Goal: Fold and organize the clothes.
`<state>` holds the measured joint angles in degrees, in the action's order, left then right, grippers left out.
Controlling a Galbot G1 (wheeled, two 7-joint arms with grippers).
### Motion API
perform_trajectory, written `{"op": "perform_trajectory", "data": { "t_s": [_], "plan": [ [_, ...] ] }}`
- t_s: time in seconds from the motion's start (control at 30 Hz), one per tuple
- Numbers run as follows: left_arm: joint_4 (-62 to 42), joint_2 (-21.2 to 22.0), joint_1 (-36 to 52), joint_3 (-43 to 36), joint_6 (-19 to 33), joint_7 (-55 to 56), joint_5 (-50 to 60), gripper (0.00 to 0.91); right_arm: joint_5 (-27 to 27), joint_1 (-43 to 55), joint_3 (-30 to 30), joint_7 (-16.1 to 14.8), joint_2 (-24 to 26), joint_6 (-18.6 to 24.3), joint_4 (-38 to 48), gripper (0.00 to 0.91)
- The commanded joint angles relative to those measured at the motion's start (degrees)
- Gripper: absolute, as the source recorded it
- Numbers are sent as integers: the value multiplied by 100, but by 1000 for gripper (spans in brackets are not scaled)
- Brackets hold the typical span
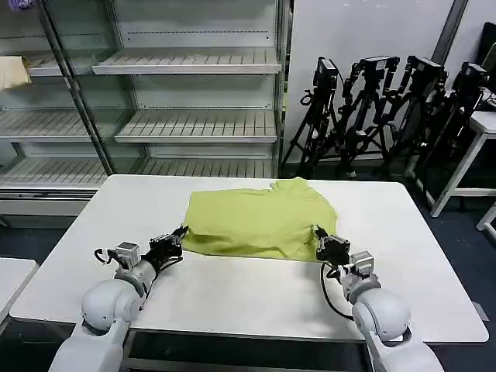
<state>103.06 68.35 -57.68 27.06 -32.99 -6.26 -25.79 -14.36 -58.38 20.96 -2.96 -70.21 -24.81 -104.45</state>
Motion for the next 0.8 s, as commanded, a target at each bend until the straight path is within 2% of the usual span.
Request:
{"op": "perform_trajectory", "data": {
  "t_s": [0.03,0.07,0.1,0.13,0.17,0.33,0.53,0.8],
  "plan": [
    [-439,4,262,-14,1,-49,-50,10,23,305,11,-2,-5,2,324,0],
    [-477,6,276,-17,1,-47,-49,10,23,307,-19,-5,-12,26,365,0],
    [-505,14,291,-23,2,-46,-47,191,23,307,-30,-9,-20,38,401,423],
    [-528,22,306,-34,3,-45,-44,564,25,306,-54,-19,-32,51,427,907],
    [-539,32,319,-46,3,-47,-38,907,24,305,-63,-26,-38,55,439,907],
    [-606,40,381,-91,18,21,-5,907,15,437,-168,-3,-127,136,650,907],
    [-464,-81,363,63,99,97,-59,907,13,724,-98,180,-206,125,949,907],
    [490,-385,-251,100,-7,163,-150,907,-251,-141,190,422,237,-353,-57,907]
  ]
}}
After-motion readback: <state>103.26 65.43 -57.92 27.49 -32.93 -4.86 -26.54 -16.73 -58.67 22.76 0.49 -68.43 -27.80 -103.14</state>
